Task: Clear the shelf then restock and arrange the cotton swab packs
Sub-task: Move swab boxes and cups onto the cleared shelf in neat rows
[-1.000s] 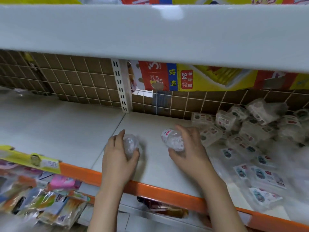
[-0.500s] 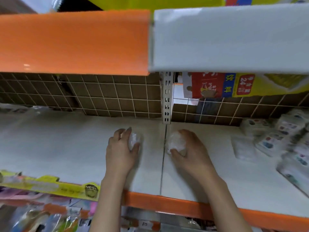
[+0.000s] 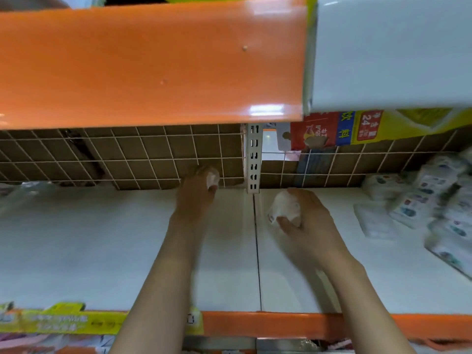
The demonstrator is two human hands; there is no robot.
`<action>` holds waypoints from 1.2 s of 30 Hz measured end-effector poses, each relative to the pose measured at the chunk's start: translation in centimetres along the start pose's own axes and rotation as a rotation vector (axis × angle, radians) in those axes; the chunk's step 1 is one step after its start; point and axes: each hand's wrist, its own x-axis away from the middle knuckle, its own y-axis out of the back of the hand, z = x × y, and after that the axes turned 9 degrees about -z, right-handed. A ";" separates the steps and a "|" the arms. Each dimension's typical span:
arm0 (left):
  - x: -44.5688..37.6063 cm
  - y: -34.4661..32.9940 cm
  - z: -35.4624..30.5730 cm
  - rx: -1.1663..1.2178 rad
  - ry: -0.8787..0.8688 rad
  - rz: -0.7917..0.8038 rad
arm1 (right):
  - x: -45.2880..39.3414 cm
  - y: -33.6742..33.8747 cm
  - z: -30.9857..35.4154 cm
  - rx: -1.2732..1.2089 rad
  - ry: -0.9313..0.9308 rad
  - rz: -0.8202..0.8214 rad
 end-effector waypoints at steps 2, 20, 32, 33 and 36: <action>-0.4 -0.5 0.4 0.016 -0.006 0.039 | -0.2 -0.1 0.2 0.000 0.020 -0.007; 4.8 -0.1 4.6 -0.120 0.256 0.059 | -4.1 -5.7 3.3 0.059 0.136 0.175; 9.8 -0.7 6.5 -0.268 0.276 0.129 | -9.4 -10.7 6.0 0.244 0.347 0.142; 9.8 -0.7 6.6 -0.264 0.270 0.120 | -9.4 -11.0 5.8 0.274 0.377 0.132; 9.8 -0.9 6.9 -0.258 0.266 0.131 | -9.4 -11.8 4.5 0.269 0.372 0.098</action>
